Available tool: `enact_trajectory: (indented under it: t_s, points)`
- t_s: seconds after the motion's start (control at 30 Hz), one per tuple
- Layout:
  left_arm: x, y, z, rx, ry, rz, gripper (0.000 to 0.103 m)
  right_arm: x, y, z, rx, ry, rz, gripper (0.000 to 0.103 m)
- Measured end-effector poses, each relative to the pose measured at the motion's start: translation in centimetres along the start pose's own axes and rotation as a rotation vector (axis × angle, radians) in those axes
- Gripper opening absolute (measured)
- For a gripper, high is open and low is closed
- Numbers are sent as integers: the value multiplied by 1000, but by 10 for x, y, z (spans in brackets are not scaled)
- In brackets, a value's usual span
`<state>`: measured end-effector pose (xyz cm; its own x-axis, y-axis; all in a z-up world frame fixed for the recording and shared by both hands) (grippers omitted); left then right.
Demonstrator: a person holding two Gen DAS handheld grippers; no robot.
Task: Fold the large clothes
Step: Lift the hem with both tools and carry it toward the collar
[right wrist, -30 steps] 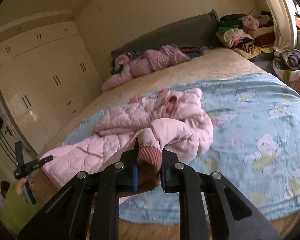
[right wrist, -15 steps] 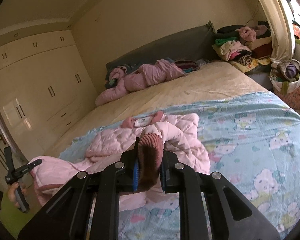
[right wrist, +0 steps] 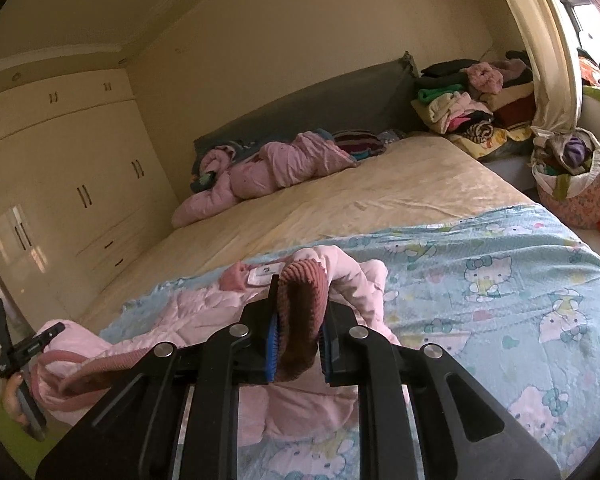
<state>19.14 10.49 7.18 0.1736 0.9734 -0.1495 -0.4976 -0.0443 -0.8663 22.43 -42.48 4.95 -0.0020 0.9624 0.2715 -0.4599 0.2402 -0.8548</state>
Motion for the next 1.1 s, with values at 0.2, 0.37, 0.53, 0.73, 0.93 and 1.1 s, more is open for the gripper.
enact_trajectory:
  t_s: [0.2, 0.37, 0.53, 0.73, 0.93, 1.1]
  points:
    - [8, -16, -20, -1, -4, 6, 15, -4, -14, -28, 15, 29, -24, 15]
    - [14, -24, -36, 4, -11, 15, 15, -3, -23, -51, 27, 56, -28, 15]
    - [21, -30, -53, 7, -27, 29, 16, -2, -29, -71, 37, 75, -40, 15]
    - [28, -31, -74, -5, -55, 54, 17, 0, -34, -100, 55, 112, -48, 15]
    - [35, -34, -94, -9, -70, 70, 18, 0, -35, -126, 76, 150, -46, 15]
    - [44, -34, -112, -13, -70, 102, 18, 1, -33, -147, 91, 183, -43, 15]
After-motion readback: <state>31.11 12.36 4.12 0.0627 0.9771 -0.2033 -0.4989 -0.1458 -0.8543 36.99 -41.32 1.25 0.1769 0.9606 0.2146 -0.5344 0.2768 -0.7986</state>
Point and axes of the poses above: each gripper's, at about its wrist camera, not at the fingertips, and z roughly against the way its jaws point, x to its left, y to its underside, the point moved 3 cm from there along -z, roughly the way its jaws point, and after that the axes turned 15 degrees about y, right-handed, at the moved point
